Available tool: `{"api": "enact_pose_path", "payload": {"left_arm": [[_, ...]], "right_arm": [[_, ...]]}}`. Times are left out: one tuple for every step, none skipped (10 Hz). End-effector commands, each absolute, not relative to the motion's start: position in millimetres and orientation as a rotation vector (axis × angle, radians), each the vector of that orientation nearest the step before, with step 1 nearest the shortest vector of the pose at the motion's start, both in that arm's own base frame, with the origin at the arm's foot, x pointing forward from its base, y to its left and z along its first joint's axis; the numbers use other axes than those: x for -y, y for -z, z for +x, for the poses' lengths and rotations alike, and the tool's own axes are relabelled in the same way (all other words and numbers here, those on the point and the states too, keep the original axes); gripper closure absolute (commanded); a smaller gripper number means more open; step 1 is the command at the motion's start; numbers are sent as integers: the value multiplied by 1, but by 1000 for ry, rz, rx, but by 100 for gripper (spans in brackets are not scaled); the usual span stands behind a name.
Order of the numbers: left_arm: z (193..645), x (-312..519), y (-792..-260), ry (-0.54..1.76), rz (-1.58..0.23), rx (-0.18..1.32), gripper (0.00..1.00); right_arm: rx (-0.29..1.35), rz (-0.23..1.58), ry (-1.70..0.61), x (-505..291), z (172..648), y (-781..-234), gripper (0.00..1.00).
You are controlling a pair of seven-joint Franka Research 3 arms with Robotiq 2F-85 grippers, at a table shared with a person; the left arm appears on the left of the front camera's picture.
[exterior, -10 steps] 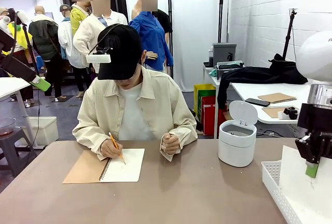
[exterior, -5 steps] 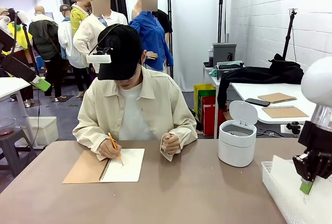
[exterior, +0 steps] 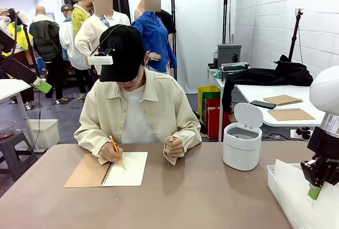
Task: Sort the paper based on its condition.
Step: If a person hands you a paper, place it in the Organizing basket , and if it's crumpled, put it in the Trash can.
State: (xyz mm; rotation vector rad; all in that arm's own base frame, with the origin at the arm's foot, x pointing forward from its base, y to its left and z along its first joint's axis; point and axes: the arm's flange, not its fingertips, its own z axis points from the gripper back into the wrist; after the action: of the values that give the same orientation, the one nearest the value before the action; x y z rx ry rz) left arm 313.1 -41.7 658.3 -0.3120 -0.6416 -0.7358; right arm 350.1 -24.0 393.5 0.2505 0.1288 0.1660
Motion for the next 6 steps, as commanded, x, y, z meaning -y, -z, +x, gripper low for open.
{"api": "enact_pose_path", "payload": {"left_arm": [[313,41,-659,734,-313,646,0],[313,41,-659,734,-313,646,0],[313,41,-659,734,-313,646,0],[313,41,-659,734,-313,646,0],[313,41,-659,734,-313,646,0],[313,41,-659,734,-313,646,0]], "right_arm": [[-137,222,-136,29,336,-381,100],[-151,217,-110,34,337,-381,93],[-169,204,-97,41,337,-382,75],[-188,181,-83,50,337,-382,57],[-196,160,-72,60,339,-383,38],[-193,129,-63,68,342,-385,20]]}}
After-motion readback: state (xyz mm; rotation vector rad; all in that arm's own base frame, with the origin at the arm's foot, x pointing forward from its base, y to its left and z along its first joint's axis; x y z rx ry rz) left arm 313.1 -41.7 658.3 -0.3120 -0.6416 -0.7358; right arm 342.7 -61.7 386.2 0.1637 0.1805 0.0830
